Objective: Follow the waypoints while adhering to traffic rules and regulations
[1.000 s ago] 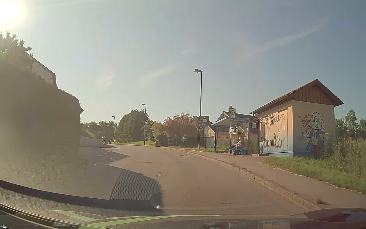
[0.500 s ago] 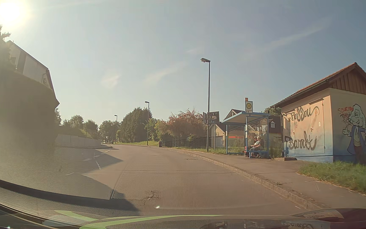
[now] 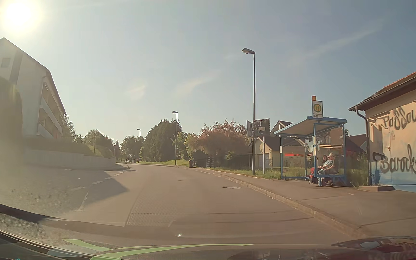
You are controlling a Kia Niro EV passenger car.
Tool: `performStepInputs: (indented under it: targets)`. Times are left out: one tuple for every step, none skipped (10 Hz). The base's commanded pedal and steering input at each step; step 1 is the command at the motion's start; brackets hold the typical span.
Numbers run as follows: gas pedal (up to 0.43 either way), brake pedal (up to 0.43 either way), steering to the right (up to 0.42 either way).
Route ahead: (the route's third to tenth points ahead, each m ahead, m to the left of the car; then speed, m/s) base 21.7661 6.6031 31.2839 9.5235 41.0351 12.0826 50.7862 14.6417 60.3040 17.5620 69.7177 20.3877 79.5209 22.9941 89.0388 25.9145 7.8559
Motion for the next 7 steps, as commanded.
performStepInputs:
  targets:
    - [0.339, 0.0, -0.05]
    - [0.339, 0.0, -0.05]
    - [0.339, 0.0, -0.054]
    - [0.339, 0.0, -0.054]
    - [0.339, 0.0, -0.054]
    - [0.339, 0.0, -0.055]
    - [0.339, 0.0, -0.054]
